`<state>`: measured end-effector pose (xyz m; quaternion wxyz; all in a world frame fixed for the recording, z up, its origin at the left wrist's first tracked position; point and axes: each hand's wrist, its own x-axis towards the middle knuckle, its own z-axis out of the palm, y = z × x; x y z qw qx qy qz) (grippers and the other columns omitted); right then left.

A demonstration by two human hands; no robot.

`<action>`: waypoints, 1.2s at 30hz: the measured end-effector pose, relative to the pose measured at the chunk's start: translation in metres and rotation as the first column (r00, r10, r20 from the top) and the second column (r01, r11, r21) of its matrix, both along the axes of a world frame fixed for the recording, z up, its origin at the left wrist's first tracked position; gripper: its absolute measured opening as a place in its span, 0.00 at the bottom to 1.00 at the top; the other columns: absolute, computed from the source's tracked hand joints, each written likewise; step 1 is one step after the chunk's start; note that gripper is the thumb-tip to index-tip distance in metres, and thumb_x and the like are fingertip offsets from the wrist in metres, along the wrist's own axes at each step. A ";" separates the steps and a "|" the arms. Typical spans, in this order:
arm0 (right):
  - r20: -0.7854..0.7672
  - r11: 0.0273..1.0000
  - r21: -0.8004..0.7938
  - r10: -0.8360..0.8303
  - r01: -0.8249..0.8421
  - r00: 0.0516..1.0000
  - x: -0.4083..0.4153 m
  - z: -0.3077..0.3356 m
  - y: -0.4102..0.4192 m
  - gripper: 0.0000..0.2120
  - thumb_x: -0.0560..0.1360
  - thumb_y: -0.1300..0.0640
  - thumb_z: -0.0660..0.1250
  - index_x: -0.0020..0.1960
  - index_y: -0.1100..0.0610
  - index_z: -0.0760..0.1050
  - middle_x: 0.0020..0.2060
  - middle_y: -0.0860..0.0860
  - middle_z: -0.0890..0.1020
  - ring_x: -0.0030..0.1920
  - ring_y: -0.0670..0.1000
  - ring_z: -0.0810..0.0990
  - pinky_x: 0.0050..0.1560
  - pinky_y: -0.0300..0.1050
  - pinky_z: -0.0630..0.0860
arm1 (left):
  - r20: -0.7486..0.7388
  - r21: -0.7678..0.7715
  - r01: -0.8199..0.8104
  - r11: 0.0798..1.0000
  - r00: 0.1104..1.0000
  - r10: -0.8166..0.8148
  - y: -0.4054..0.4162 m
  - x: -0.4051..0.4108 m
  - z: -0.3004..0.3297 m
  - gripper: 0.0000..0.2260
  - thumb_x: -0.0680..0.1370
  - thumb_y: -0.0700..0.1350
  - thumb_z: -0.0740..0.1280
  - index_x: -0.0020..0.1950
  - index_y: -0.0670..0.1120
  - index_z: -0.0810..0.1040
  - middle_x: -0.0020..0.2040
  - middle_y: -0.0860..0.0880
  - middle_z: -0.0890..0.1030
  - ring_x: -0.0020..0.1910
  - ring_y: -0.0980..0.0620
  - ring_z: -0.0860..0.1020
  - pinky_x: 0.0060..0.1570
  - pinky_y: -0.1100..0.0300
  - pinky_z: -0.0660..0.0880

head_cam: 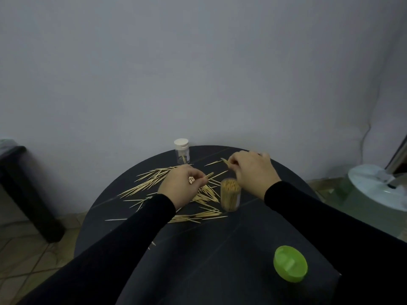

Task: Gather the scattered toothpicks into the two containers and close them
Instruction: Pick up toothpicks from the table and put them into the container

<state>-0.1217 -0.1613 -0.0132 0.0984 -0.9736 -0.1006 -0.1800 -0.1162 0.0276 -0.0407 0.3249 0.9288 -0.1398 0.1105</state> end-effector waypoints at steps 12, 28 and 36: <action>-0.103 0.639 0.768 0.206 -0.054 0.973 0.005 -0.014 -0.017 0.10 0.79 0.56 0.64 0.59 0.55 0.78 0.44 0.43 0.79 0.46 0.40 0.76 0.44 0.31 0.71 | -0.090 -0.155 0.029 0.988 0.995 -0.043 -0.039 0.005 0.006 0.04 0.77 0.49 0.68 0.49 0.52 0.82 0.43 0.56 0.81 0.42 0.61 0.76 0.39 0.68 0.68; -0.079 0.625 0.781 0.101 -0.001 0.992 0.018 -0.030 -0.013 0.05 0.79 0.53 0.62 0.47 0.45 0.74 0.39 0.44 0.78 0.43 0.45 0.77 0.58 0.57 0.73 | -0.109 -0.556 0.019 0.831 0.989 -0.096 -0.048 0.014 0.018 0.06 0.76 0.47 0.69 0.51 0.50 0.83 0.46 0.54 0.82 0.47 0.59 0.78 0.43 0.68 0.72; -0.175 0.630 0.777 0.209 0.005 0.962 0.011 -0.039 -0.015 0.04 0.79 0.54 0.64 0.51 0.50 0.77 0.42 0.49 0.80 0.45 0.47 0.79 0.48 0.45 0.77 | -0.195 -0.726 0.005 0.687 0.957 -0.213 -0.059 0.006 -0.010 0.06 0.77 0.44 0.68 0.51 0.51 0.83 0.48 0.52 0.84 0.50 0.57 0.80 0.47 0.64 0.75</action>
